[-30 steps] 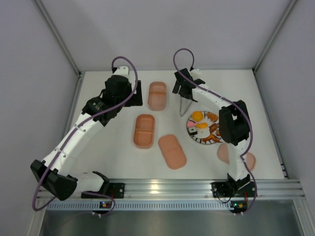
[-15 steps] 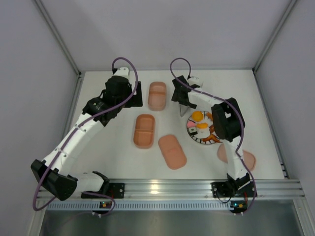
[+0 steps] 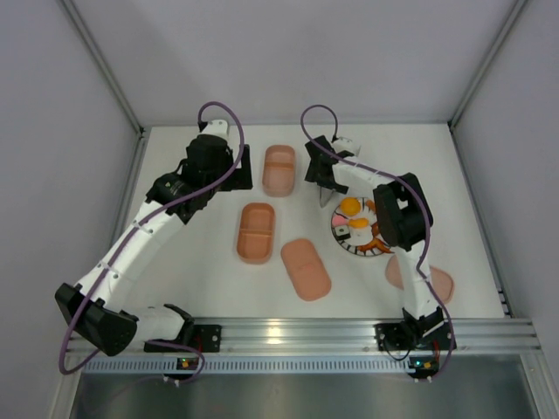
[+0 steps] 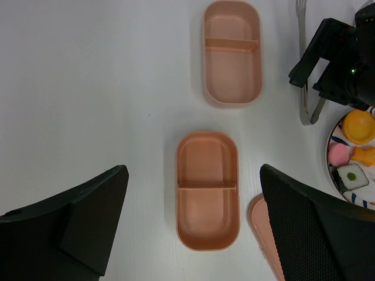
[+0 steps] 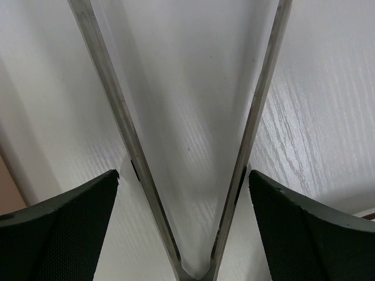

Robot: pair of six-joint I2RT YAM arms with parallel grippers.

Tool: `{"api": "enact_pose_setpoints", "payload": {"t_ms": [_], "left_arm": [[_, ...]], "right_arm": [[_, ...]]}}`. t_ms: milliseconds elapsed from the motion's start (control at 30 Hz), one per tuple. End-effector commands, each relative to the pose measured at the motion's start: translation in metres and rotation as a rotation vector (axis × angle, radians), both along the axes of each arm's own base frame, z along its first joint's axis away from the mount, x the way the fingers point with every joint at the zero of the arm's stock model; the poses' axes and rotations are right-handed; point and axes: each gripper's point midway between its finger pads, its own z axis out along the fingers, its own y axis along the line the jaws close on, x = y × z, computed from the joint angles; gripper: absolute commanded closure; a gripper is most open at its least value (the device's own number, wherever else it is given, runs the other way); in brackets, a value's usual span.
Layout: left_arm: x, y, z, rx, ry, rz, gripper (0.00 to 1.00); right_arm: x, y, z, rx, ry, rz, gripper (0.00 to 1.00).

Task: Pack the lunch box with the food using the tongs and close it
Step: Pick up the clamp at the center of the board.

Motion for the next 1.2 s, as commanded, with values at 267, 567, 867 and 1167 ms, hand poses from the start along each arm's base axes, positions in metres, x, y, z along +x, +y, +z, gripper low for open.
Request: {"api": "enact_pose_setpoints", "payload": {"t_ms": [267,567,867,1167], "left_arm": [[0.002,0.0,0.002,-0.008,-0.009,-0.003,0.01],[0.003,0.0,-0.001,-0.001,-0.001,0.0,0.01],[0.004,0.0,-0.005,0.002,0.007,0.002,0.01],[0.003,-0.002,-0.007,0.002,0.013,-0.004,0.01]], "right_arm": [[0.023,-0.004,-0.015,0.013,-0.017,0.004,0.11],[0.027,-0.012,-0.021,-0.002,0.003,0.004,0.14],[0.016,-0.015,-0.026,-0.003,0.019,0.022,0.35],[0.017,-0.017,0.017,-0.008,-0.045,0.065,0.38]]}}
